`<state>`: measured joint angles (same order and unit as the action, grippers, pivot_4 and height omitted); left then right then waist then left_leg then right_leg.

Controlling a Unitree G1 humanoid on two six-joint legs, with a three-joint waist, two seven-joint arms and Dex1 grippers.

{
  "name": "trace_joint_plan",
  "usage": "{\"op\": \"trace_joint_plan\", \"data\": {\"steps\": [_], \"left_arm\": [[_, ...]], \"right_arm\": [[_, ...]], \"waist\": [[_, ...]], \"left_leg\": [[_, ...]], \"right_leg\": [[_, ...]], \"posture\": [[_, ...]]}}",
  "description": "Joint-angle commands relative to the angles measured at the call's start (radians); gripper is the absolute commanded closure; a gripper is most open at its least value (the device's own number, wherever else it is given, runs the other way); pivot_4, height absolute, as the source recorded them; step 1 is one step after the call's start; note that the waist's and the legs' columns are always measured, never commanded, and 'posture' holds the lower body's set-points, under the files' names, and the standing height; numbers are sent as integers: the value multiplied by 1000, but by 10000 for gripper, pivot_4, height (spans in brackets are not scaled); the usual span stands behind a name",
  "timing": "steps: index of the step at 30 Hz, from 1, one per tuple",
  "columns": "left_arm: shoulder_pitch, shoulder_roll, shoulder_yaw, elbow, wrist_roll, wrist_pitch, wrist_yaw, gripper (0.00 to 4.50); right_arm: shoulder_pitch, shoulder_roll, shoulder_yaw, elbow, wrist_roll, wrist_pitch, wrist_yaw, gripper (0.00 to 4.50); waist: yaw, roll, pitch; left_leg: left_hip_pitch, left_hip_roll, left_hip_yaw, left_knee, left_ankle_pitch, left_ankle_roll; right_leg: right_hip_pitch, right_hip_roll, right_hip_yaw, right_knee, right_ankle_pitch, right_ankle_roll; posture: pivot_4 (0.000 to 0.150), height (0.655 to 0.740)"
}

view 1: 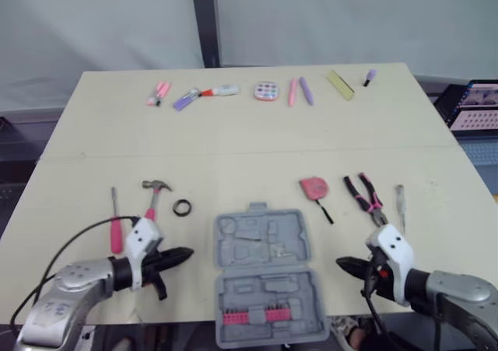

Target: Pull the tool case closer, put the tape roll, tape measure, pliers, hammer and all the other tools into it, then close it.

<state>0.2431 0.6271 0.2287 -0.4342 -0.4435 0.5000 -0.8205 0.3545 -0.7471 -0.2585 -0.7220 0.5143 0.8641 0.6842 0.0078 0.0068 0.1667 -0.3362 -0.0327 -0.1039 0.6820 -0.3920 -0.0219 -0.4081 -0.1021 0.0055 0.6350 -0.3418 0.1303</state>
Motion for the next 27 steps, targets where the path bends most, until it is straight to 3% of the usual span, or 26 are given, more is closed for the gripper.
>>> {"op": "trace_joint_plan", "data": {"steps": [1, 7, 16, 18, 20, 26, 27], "left_arm": [[62, -16, 52, -73, -17, -56, 16, 45000], [163, -51, 91, -105, -19, -93, 50, 45000], [247, -80, 117, -86, -33, -175, 33, 45000], [252, -81, 114, -79, -30, -185, 35, 39436], [253, -81, 109, -74, -31, -188, 34, 31389], [254, -84, 94, -75, -39, -187, 33, 2173], [256, -84, 93, -75, -38, -189, 32, 0]], "right_arm": [[63, 38, -70, -49, -26, -85, -28, 44497], [197, 86, -132, -67, -29, -168, -6, 44497], [272, 110, -171, -61, 20, -189, 5, 44497], [282, 105, -170, -59, 21, -193, 12, 45000], [288, 101, -175, -52, 36, -182, 17, 39243], [314, 88, -185, -48, 36, -197, 30, 12064], [317, 86, -185, -48, 38, -199, 32, 6612]], "waist": [[5, 0, 0], [12, 0, 0], [15, -1, 0], [15, -1, 0], [15, -1, 0], [15, -1, 0], [15, -1, 0]], "left_leg": [[0, 0, 0, 0, 0, 0], [1, 0, 2, 0, 0, 0], [1, 2, 2, -1, -1, 1], [1, 2, 2, -1, -1, 1], [1, 2, 2, -1, -1, 1], [1, 2, 2, -1, -1, 2], [1, 2, 2, -1, -1, 2]], "right_leg": [[0, 0, 0, 0, 0, 0], [0, 3, 1, 0, 0, 0], [2, 3, 1, -5, 0, 0], [3, 3, 1, -6, 0, 1], [3, 3, 1, -7, 0, 1], [4, 3, 1, -7, 1, 1], [4, 3, 1, -7, 1, 1]], "posture": [[1500, 7400], [1500, 7400], [1500, 7400], [1500, 7400], [1500, 7400], [1500, 7400], [1500, 7400]]}}
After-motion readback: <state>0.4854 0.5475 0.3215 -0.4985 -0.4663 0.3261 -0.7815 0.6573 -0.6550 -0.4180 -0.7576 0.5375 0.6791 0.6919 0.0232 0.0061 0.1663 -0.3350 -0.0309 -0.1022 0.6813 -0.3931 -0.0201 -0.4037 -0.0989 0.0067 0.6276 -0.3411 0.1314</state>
